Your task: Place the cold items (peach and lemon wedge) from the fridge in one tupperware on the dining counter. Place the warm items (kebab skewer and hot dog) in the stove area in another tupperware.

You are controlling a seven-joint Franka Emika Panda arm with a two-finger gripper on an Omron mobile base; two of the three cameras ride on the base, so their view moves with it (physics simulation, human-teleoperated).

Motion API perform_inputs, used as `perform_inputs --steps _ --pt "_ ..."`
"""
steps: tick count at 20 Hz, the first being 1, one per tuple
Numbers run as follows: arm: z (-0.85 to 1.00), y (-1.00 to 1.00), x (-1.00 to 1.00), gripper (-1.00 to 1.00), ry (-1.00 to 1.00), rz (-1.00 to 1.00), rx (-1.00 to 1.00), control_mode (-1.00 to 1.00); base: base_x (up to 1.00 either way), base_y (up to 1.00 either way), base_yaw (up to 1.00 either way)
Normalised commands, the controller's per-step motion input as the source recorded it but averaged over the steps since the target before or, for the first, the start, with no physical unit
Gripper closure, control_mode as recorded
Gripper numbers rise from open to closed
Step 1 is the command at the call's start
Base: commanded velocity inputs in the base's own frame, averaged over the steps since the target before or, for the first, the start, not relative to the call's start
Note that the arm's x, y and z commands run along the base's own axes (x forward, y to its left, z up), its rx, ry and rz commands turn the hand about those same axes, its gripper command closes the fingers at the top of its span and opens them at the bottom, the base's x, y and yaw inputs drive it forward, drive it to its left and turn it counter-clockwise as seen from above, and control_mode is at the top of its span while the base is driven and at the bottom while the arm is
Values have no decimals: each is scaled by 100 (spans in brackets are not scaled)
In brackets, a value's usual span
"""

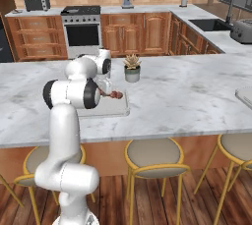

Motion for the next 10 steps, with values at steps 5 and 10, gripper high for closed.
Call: perform_inputs --steps 5,10 --pt "-52 35 39 100 -20 0 -4 -100 0 0 0" --pt "-42 45 43 100 -5 -6 -3 -100 0 0 0"
